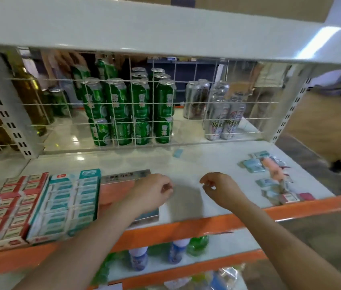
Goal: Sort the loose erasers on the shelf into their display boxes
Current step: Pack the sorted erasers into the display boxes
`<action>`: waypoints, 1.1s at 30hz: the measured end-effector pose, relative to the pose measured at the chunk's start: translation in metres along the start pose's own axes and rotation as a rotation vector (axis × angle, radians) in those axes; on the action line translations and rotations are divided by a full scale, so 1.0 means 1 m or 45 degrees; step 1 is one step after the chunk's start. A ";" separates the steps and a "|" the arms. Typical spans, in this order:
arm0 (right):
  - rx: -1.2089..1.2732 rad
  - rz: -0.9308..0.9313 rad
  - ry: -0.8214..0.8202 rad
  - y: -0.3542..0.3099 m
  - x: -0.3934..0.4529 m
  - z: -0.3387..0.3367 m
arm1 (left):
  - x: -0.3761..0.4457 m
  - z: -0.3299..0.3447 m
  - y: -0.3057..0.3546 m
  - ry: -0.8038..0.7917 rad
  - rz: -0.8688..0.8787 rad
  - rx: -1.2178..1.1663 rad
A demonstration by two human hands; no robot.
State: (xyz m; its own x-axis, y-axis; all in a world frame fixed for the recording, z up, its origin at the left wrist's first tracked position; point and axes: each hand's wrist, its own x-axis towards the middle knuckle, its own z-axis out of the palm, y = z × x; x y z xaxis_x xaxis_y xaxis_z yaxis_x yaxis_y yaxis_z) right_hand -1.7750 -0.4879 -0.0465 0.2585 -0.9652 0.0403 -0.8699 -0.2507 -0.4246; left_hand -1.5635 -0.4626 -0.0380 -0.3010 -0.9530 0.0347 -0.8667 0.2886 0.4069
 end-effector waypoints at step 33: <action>0.009 0.329 0.120 0.218 0.004 -0.093 | 0.173 0.121 0.183 -0.419 0.433 0.160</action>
State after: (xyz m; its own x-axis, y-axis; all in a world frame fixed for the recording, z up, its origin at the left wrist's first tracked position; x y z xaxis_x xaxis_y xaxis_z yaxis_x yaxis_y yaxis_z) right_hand -2.0025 -0.5533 -0.0544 -0.0120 -0.9998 0.0141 -0.8989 0.0046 -0.4382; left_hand -1.8220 -0.5639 -0.0676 -0.6678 -0.7286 -0.1520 -0.7324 0.6068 0.3088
